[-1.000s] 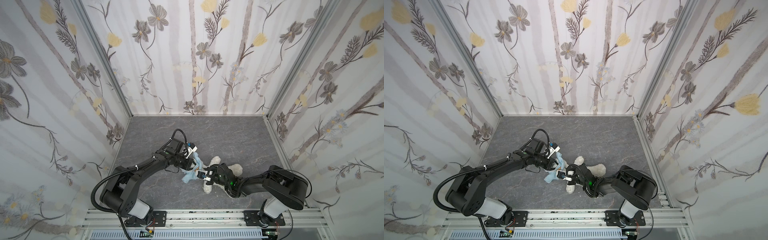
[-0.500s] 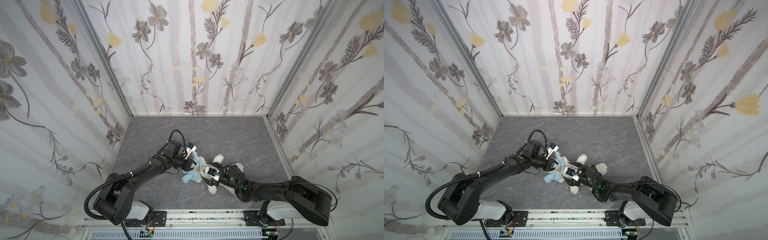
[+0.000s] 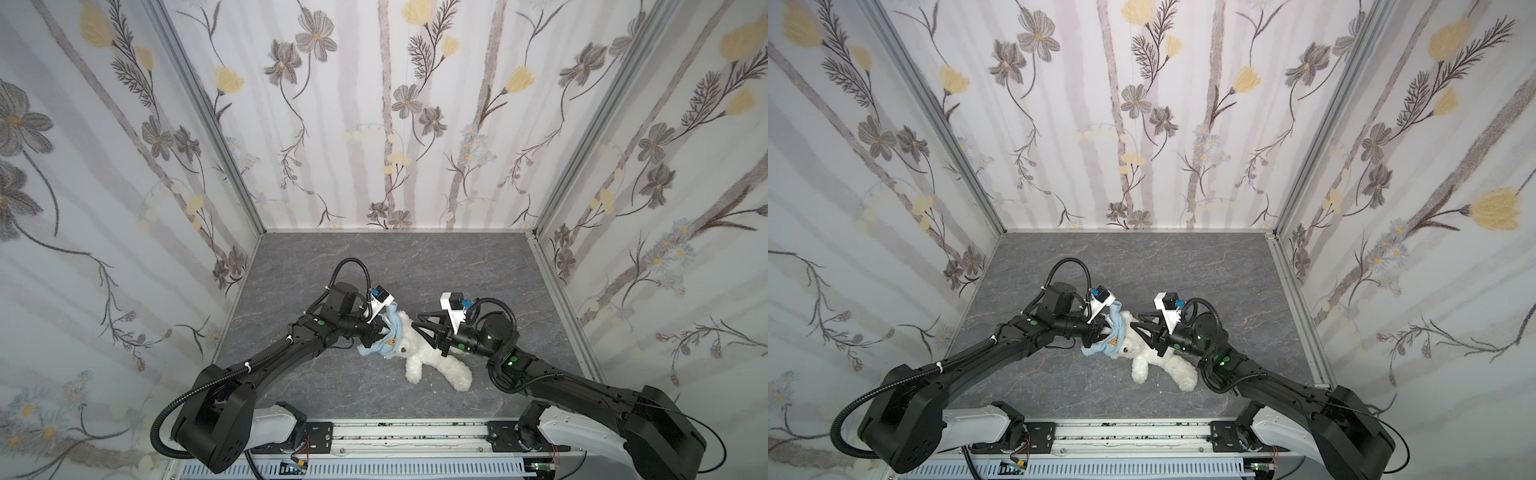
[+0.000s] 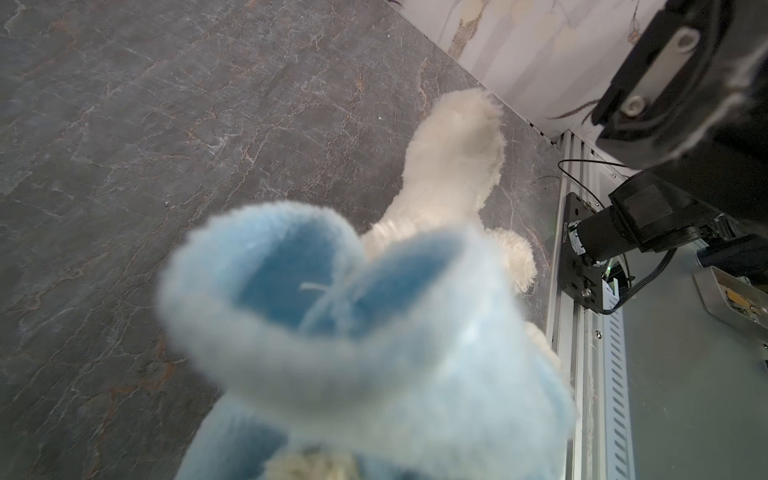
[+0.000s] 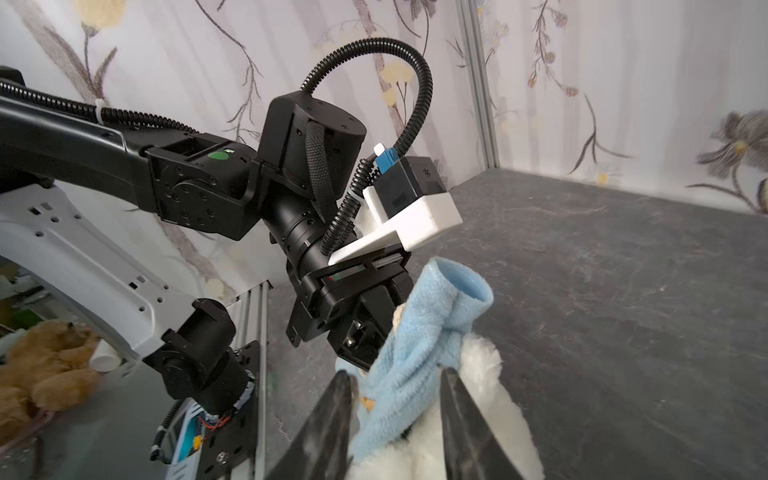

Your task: Dress the teddy bear

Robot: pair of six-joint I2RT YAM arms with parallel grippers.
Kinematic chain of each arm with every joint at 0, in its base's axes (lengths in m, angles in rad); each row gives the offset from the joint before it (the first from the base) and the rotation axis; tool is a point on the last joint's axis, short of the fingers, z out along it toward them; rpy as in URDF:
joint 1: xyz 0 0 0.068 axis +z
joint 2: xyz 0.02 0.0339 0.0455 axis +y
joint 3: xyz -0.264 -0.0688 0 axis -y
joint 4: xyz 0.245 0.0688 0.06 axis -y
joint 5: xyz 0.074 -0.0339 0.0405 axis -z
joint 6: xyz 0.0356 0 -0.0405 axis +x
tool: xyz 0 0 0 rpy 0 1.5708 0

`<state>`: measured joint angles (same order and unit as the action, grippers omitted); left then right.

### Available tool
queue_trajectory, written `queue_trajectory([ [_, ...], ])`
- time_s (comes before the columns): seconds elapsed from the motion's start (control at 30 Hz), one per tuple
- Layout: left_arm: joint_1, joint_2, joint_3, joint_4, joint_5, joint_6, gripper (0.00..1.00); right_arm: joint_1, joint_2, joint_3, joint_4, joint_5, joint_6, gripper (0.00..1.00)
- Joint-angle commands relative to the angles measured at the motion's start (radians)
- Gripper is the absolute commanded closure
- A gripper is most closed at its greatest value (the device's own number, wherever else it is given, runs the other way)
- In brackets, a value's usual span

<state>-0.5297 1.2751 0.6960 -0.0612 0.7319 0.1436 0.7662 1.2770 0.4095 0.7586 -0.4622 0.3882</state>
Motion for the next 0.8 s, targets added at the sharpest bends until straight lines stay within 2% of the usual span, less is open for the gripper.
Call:
queue_trajectory([
  [0.0,-0.003,-0.013,-0.015,0.079,-0.004,0.049,1.0,-0.001,0.071,0.017,0.03,-0.094,0.231,0.69],
  [0.1,-0.008,-0.013,-0.026,0.1,-0.003,0.045,1.0,0.0,0.138,0.034,0.034,-0.102,0.271,0.73],
  [0.57,-0.016,-0.013,-0.049,0.133,0.009,0.044,1.0,0.004,0.274,0.062,0.159,-0.1,0.353,0.73],
  [0.67,-0.019,-0.013,-0.052,0.133,0.002,0.047,1.0,0.005,0.305,0.065,0.238,-0.118,0.405,0.78],
  [0.77,-0.021,-0.039,-0.056,0.134,0.0,0.052,1.0,0.0,0.311,0.053,0.282,-0.1,0.457,0.9],
])
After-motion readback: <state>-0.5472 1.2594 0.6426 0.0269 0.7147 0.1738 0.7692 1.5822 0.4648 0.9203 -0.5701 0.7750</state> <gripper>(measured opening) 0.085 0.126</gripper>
